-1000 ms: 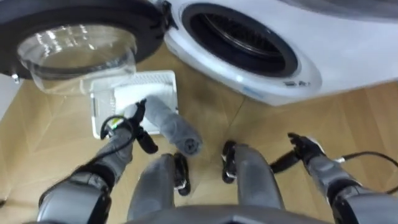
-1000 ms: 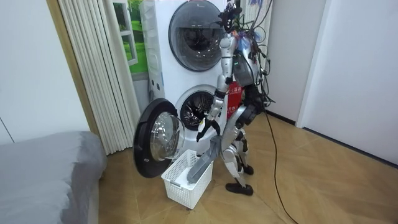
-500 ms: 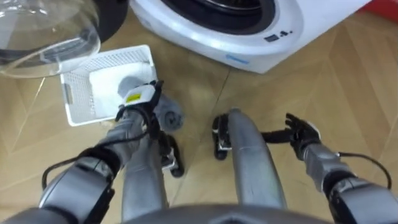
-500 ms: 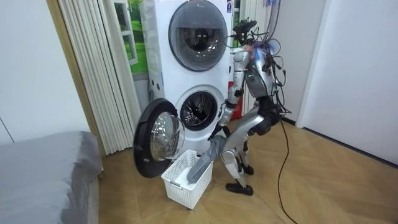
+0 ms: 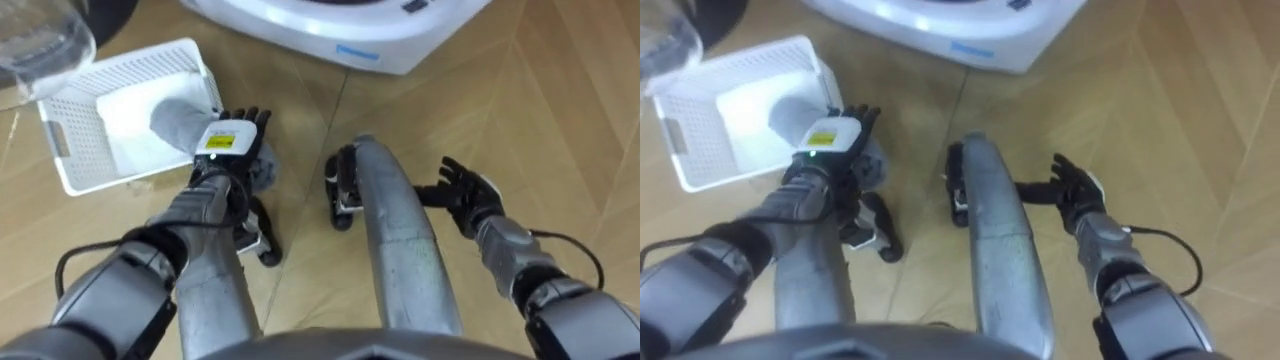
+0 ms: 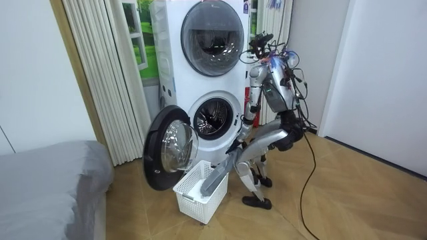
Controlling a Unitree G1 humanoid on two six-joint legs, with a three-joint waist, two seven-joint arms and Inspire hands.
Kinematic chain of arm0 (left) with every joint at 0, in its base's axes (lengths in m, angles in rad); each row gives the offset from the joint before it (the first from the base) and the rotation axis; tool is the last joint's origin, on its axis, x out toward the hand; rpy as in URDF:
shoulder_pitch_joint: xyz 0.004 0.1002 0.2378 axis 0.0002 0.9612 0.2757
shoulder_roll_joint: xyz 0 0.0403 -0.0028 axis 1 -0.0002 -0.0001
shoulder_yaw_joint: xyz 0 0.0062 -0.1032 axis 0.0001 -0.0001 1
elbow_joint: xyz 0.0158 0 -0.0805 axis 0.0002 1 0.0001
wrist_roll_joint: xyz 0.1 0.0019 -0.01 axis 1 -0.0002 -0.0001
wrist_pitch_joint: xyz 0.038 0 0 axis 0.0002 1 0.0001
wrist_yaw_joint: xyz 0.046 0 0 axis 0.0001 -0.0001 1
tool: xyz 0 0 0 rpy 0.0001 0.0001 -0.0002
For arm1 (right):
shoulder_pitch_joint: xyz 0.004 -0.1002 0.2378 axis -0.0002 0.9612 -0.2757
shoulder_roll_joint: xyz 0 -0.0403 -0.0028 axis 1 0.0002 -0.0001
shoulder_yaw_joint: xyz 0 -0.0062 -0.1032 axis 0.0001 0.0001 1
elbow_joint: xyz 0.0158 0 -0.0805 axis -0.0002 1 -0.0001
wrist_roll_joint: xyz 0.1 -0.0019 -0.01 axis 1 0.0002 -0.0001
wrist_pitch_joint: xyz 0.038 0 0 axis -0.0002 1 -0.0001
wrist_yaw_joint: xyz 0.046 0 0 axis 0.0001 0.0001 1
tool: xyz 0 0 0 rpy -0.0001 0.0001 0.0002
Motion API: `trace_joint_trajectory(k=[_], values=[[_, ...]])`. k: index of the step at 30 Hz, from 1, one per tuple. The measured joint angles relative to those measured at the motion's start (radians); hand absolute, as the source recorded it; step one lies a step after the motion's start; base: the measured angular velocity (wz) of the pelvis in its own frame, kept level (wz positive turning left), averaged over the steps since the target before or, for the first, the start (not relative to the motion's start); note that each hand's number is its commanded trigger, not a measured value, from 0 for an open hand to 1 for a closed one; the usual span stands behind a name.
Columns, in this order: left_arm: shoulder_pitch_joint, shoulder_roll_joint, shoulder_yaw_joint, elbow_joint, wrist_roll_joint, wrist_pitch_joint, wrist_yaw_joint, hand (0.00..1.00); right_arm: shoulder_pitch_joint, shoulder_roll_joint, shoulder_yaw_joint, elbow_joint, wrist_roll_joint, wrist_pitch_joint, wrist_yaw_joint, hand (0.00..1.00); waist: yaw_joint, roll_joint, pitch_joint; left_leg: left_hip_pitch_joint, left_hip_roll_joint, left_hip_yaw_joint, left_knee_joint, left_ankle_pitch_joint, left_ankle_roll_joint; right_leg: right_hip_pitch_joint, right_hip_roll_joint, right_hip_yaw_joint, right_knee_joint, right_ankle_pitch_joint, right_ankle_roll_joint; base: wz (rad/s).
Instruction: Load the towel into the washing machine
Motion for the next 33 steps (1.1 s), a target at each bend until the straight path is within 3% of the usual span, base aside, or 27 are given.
trace_joint_trajectory(k=[2,3,4,5,6,9,15,19,26,33], values=[[-0.011,0.005,-0.022,0.012,0.0,-0.001,0.001,0.0,0.002,-0.004,0.002,-0.029,0.01,-0.002,0.003,0.0,-0.004,-0.001,0.0001,-0.027,0.003,-0.006,0.024,-0.007,0.001,-0.027,-0.001,-0.004,0.02,-0.005,-0.002,0.0],[-0.016,0.011,-0.034,0.016,0.0,-0.004,0.001,0.13,0.001,-0.005,0.002,-0.041,0.01,-0.002,0.011,0.0,-0.013,-0.001,0.0001,-0.043,0.002,-0.008,0.036,-0.012,0.001,-0.04,-0.003,-0.004,0.031,-0.008,-0.002,0.0],[-0.019,0.018,-0.053,0.018,0.0,-0.004,0.001,0.54,0.001,-0.009,0.011,-0.056,0.011,-0.002,0.016,0.0,-0.021,-0.001,0.0001,-0.054,0.003,-0.01,0.046,-0.016,0.003,-0.05,-0.003,-0.004,0.039,-0.012,0.0,0.0],[-0.022,0.021,-0.062,0.019,0.0,-0.006,0.001,0.82,0.001,-0.011,0.017,-0.06,0.011,-0.002,0.021,0.0,-0.023,-0.001,0.0001,-0.057,0.003,-0.011,0.05,-0.019,0.003,-0.053,-0.003,-0.004,0.041,-0.013,0.001,0.0],[-0.025,0.025,-0.077,0.023,0.0,-0.008,0.002,1.0,0.0,-0.015,0.021,-0.062,0.011,-0.002,0.031,0.0,-0.025,-0.002,0.0007,-0.059,0.004,-0.011,0.055,-0.023,0.006,-0.054,-0.003,-0.004,0.045,-0.015,0.002,0.0],[-0.033,0.032,-0.109,0.035,0.0,-0.013,0.002,1.0,0.001,-0.016,0.022,-0.066,0.016,-0.002,0.055,0.0,-0.028,-0.004,0.0008,-0.063,0.009,-0.011,0.057,-0.029,0.011,-0.054,-0.003,-0.004,0.046,-0.019,0.005,0.0],[-0.036,0.056,-0.157,0.058,0.001,-0.006,-0.009,1.0,-0.006,-0.008,0.041,-0.069,0.042,-0.002,0.078,0.0,-0.046,-0.027,-0.0041,-0.082,0.015,-0.008,0.051,-0.031,0.014,-0.076,-0.002,-0.007,0.04,-0.015,0.004,0.0],[-0.053,0.058,-0.181,0.061,0.001,0.02,-0.045,1.0,-0.007,0.001,0.041,-0.066,0.042,-0.001,0.076,0.0,-0.054,-0.03,-0.0032,-0.084,0.014,-0.008,0.04,-0.034,0.011,-0.078,-0.001,-0.008,0.03,-0.015,0.003,0.0],[-0.059,0.06,-0.184,0.062,0.013,0.028,-0.067,1.0,-0.008,0.002,0.04,-0.055,0.04,-0.001,0.089,0.0,-0.052,-0.031,-0.0035,-0.085,0.016,-0.006,0.007,-0.035,0.009,-0.078,0.007,-0.011,-0.006,-0.014,0.004,-0.01],[-0.058,0.059,-0.196,0.065,0.041,0.044,-0.073,1.0,0.001,0.009,0.049,-0.038,0.038,0.002,0.097,0.0,-0.044,-0.031,-0.0035,-0.012,0.014,0.007,-0.059,-0.034,0.006,-0.011,0.014,-0.012,-0.069,-0.012,0.007,-0.05]])
